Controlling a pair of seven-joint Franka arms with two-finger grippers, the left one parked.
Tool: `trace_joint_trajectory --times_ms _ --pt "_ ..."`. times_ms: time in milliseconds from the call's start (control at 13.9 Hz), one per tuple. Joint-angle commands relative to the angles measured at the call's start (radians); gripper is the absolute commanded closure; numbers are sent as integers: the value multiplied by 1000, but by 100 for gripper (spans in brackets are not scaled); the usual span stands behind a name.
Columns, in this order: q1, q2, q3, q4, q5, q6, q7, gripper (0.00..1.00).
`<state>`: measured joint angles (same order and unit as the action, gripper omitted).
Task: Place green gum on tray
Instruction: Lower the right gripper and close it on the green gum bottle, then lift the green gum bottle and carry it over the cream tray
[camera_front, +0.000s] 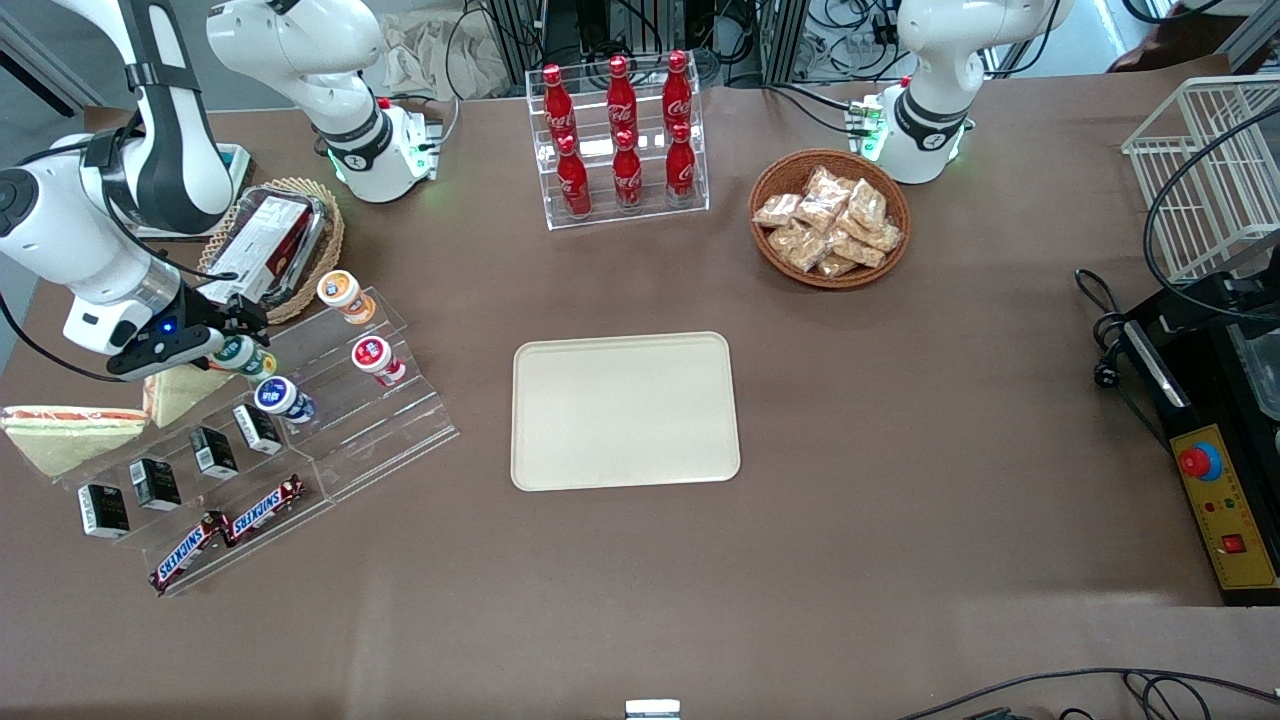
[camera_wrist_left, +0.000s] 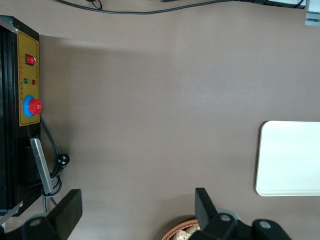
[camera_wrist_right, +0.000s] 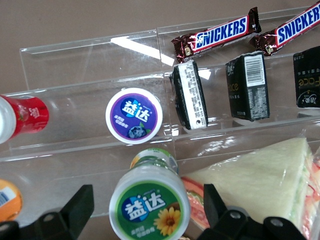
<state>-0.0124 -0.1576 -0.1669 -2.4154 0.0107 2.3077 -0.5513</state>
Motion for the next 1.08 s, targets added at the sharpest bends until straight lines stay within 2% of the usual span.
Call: trace_joint_trajectory --times_ms 0,72,432,721,1009 --pt "-6 -8 1 -13 -17 13 -4 58" --pt "-6 -8 1 -11 -23 13 -4 64" --pt "-5 -8 4 19 -28 1 5 65" --pt "8 -7 15 247 -18 -285 37 65" --pt "12 -2 95 490 -12 -546 154 65"
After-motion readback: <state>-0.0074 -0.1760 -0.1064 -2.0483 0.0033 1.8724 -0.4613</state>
